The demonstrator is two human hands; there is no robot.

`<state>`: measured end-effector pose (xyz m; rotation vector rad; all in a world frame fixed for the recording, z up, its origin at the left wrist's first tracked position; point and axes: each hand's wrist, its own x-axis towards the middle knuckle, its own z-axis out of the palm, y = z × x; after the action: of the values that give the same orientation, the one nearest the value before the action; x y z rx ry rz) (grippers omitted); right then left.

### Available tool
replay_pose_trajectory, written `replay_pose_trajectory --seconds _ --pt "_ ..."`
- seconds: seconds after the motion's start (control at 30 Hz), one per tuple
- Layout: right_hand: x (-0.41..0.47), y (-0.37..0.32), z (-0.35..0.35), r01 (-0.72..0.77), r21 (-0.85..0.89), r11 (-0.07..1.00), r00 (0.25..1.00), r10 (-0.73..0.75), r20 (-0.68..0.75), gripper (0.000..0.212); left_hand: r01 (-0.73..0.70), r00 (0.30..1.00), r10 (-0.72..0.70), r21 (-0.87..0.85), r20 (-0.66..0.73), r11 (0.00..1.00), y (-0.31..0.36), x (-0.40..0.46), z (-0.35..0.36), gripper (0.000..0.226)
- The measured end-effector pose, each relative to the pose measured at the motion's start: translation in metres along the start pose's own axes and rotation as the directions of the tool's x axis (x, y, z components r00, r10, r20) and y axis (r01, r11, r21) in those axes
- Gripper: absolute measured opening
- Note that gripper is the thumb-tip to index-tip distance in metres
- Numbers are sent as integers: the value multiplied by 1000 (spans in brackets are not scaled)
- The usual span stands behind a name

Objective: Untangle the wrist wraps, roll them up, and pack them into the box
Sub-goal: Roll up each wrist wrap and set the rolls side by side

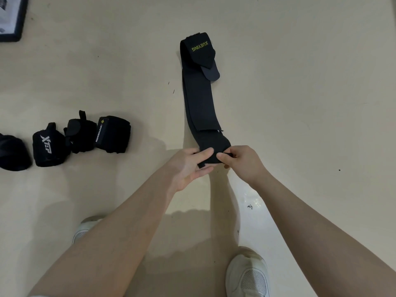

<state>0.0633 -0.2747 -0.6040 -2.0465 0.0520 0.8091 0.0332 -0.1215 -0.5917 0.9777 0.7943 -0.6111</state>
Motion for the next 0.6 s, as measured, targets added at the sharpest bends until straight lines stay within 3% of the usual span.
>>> replay_pose_trajectory --seconds 0.07,0.13,0.27,0.43,0.6 --pt "1 1 1 -81 36 996 997 81 -17 29 2 999 0 69 -33 998 -3 0 2 13" --pt "1 0 4 -124 150 981 991 130 -34 16 14 993 -10 40 -117 999 -6 3 5 16" --pt "-2 -1 6 -75 383 921 995 96 -35 21 93 981 -95 -23 -172 995 -7 3 10 19" --pt "-8 8 3 31 303 953 986 -79 148 15 155 956 -163 -55 -243 986 -6 5 0 11" --pt "2 12 11 112 45 993 993 -114 40 10 216 947 -179 115 -267 970 -12 11 -2 17"
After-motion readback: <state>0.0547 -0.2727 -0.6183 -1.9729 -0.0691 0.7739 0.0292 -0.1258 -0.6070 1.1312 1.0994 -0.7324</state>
